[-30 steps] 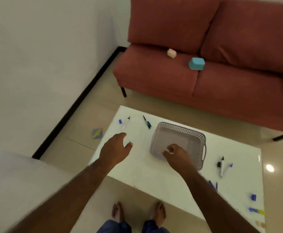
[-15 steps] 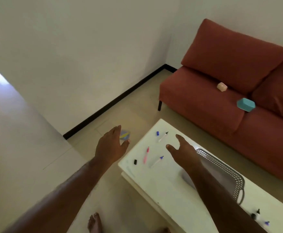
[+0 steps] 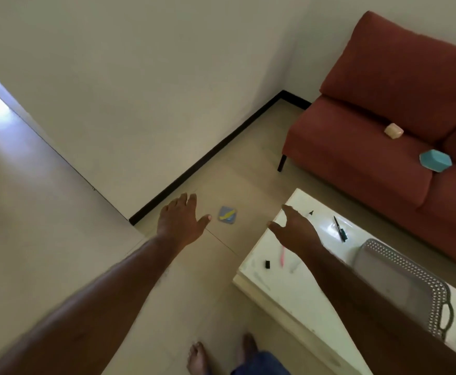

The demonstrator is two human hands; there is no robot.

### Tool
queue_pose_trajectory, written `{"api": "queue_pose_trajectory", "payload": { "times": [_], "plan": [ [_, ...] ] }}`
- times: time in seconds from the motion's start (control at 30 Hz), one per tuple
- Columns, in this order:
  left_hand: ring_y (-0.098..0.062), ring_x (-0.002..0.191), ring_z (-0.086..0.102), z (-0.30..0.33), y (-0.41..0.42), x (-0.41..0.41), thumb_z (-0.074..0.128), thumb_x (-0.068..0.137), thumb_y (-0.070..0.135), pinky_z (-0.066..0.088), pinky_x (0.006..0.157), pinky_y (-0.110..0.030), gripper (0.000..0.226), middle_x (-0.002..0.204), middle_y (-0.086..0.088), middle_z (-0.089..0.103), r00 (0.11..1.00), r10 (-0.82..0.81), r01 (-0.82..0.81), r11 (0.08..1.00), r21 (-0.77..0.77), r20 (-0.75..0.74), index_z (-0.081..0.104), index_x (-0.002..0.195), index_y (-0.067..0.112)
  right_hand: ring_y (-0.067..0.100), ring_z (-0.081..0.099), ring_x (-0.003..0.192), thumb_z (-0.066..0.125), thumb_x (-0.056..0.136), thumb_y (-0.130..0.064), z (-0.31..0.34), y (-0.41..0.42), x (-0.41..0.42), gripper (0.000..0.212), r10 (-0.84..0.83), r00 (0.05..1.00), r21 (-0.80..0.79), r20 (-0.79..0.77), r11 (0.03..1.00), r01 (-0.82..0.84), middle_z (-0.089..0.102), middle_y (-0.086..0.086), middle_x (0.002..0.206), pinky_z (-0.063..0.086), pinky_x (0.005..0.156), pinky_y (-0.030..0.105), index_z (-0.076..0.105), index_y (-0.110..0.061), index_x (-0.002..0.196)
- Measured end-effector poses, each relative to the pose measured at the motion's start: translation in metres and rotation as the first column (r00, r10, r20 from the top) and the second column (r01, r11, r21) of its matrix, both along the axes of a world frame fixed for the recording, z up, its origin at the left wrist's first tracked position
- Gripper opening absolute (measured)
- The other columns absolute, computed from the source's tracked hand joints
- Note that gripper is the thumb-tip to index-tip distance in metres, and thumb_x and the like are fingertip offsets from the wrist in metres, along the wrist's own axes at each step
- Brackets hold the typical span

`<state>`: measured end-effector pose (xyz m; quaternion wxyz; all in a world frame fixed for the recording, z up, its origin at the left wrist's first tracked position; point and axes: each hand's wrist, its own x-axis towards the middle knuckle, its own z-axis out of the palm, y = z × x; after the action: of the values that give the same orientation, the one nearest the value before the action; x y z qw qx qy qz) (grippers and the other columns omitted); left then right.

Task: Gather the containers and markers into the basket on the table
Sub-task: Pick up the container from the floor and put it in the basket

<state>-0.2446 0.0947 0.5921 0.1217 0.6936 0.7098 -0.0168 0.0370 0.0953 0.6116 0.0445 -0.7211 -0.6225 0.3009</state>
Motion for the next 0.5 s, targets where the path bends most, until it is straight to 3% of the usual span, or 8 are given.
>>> {"api": "queue_pose_trajectory", "payload": {
  "times": [0.3,0.5],
  "plan": [
    [-0.032,0.143,0.032,-0.015,0.088,-0.046,0.04,0.092,0.065,0.032,0.113,-0.045,0.08,0.157,-0.016,0.031,0.998,-0.025,0.023,0.999,-0.034,-0.065,0.026,0.151,0.013,0.025,0.029,0.145,0.052,0.095,-0.05,-0.044,0.101,-0.046,0.074,0.051,0.998,-0.124,0.026,0.991,-0.048,0.026,0.004,0.161,0.028,0.116,0.038,0.023,-0.016,0.154],
    [-0.032,0.14,0.036,-0.02,0.145,-0.066,0.039,0.093,0.064,0.033,0.11,-0.046,0.079,0.155,-0.015,0.033,0.995,-0.029,0.023,0.997,-0.067,-0.091,0.027,0.151,0.011,0.027,0.037,0.14,0.053,0.094,-0.047,-0.064,0.159,-0.069,0.069,0.038,0.999,-0.147,0.005,0.988,-0.037,0.036,0.006,0.155,0.033,0.11,0.037,0.03,-0.015,0.151]
  ]
}}
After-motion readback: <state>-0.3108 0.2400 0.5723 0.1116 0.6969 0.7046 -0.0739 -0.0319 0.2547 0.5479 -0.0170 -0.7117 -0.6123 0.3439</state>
